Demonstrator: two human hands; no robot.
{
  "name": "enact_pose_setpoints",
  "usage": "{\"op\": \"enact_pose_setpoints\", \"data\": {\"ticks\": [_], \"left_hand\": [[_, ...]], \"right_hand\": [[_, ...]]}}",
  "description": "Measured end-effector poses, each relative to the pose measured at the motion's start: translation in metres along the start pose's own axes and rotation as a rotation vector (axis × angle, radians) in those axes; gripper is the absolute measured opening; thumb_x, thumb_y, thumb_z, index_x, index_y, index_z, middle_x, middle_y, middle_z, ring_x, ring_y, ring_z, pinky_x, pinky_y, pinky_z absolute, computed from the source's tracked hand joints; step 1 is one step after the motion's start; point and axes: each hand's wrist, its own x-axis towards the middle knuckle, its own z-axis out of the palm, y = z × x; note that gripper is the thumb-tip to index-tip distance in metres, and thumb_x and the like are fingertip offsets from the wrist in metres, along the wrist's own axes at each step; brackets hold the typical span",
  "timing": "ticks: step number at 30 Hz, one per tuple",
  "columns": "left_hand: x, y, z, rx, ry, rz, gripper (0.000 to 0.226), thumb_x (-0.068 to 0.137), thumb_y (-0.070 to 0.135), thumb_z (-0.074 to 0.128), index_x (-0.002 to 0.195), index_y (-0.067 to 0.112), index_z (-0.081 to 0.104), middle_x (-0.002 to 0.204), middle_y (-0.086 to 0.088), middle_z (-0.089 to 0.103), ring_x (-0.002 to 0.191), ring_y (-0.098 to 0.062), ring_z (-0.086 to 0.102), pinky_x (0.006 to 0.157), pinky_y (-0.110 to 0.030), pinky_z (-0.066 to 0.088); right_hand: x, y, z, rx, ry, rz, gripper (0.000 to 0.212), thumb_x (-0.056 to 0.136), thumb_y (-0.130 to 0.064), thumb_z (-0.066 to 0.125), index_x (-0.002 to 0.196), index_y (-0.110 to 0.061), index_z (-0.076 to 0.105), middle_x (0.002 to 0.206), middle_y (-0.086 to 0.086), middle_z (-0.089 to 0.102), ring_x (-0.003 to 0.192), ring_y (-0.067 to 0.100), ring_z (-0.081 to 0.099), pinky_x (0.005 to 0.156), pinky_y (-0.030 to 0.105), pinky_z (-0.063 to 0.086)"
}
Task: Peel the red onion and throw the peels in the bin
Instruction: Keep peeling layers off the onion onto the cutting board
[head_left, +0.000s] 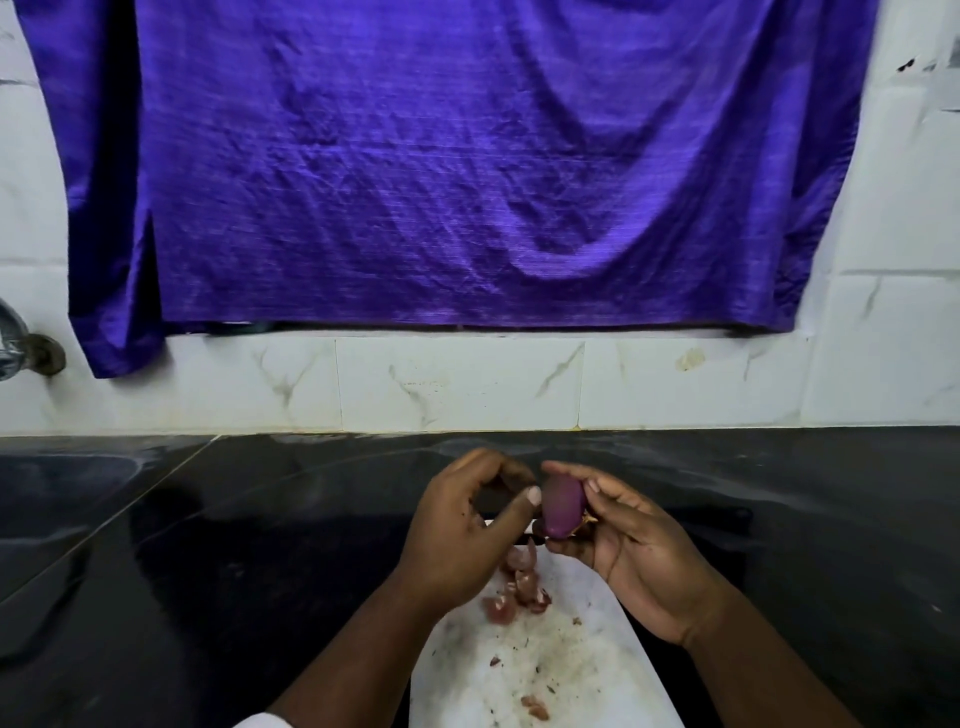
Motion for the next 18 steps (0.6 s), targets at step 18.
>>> {"op": "enact_pose_setpoints", "data": {"ticks": [18], "left_hand": [[0.001,-0.018,0.002,0.204,0.064,-0.077,0.013,0.101,0.016,0.066,0.091,0.025,0.064,0.091,0.012,0.064,0.088,-0.010,0.062,0.073,-0.042,0.056]], "right_hand": [[0.000,0.001,0.000,0.032,0.036,0.037,0.036,0.098,-0.022,0.047,0.121,-0.006,0.070,0.124,0.031,0.067,0.100,0.038,0.067,0.081,0.036,0.061]]}}
